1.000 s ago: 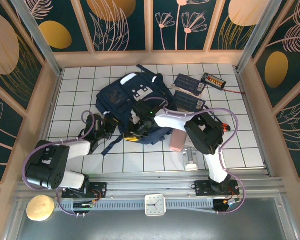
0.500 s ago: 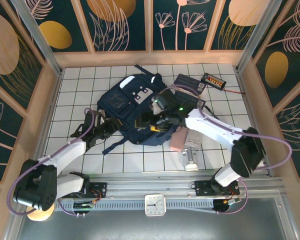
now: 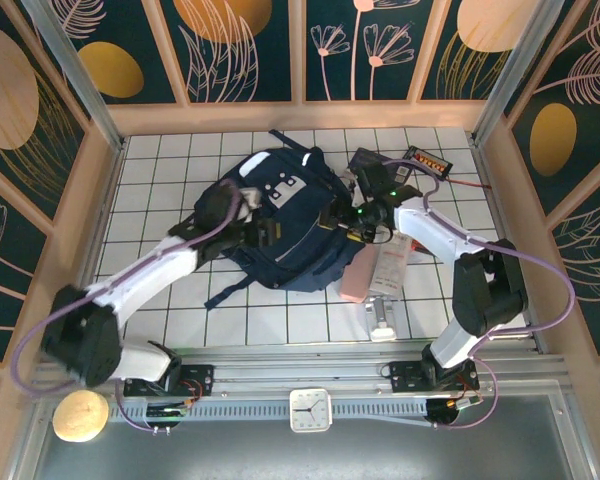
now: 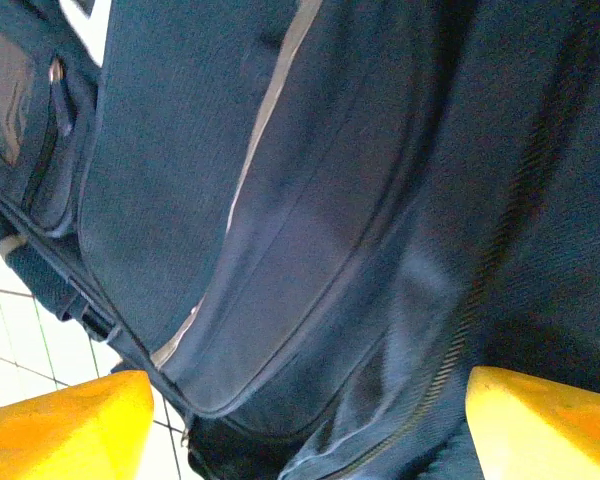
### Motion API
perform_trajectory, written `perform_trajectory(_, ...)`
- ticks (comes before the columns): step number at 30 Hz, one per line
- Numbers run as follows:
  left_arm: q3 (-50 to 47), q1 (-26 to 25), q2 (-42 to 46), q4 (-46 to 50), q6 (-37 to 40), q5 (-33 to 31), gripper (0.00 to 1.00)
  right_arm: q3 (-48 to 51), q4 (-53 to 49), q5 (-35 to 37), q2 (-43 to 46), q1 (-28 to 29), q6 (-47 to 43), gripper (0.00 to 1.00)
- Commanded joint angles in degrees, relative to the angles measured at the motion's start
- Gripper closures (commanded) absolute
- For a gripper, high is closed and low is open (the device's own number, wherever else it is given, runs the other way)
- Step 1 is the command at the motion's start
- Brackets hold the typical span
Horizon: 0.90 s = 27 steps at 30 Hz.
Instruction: Pack the student bag
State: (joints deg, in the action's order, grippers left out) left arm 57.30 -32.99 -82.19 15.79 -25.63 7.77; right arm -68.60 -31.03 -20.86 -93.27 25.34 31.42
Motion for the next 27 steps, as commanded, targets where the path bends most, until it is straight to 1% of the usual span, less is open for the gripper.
perform_trajectory(1, 8.8, -5.5, -8.0, 7.3, 14.0, -4.6, 0.41, 2.8, 0.7, 0.5, 1.6, -1.9, -1.4, 0.2)
perform_trajectory(5, 16.5, -8.8, -15.6, 8.2, 18.6, -5.7, 0.41, 5.6, 2.5, 0.6, 3.2, -3.8, -0.6, 0.22)
perform_trajectory(7, 19.8, -9.8, -20.2, 8.4, 19.7, -5.5, 0.4, 7.0, 3.8, 0.1, 3.7, -4.4, 0.2, 0.26)
perform_trajectory(11, 26.6, -11.8, -27.0, 10.0, 20.8, -5.5, 0.39, 10.0, 6.7, -0.4, 3.5, -5.1, 1.0, 0.48)
perform_trajectory(13, 28.3, -12.0, -28.9, 10.4, 20.9, -5.6, 0.39, 11.0, 8.1, -0.4, 2.8, -5.1, 1.1, 0.54)
perform_trajectory(15, 28.8, -12.1, -29.8, 10.5, 20.7, -6.6, 0.39, 11.9, 9.3, -0.7, 2.1, -5.4, 0.9, 0.57)
perform_trajectory(18, 29.6, -12.1, -31.0, 11.5, 21.1, -7.0, 0.38, 13.0, 10.7, -1.2, 0.8, -5.9, 0.5, 0.67)
perform_trajectory(21, 30.9, -12.1, -33.1, 12.8, 20.9, -8.2, 0.38, 14.5, 11.4, -1.5, 0.2, -6.7, -0.1, 0.86)
perform_trajectory(23, 31.7, -12.1, -34.7, 13.5, 20.6, -8.3, 0.38, 15.7, 11.8, -1.6, 0.2, -7.3, -0.4, 0.99)
perform_trajectory(27, 32.5, -12.2, -36.8, 13.2, 20.1, -8.3, 0.36, 17.8, 12.7, -2.1, 0.5, -7.8, -0.9, 1.0)
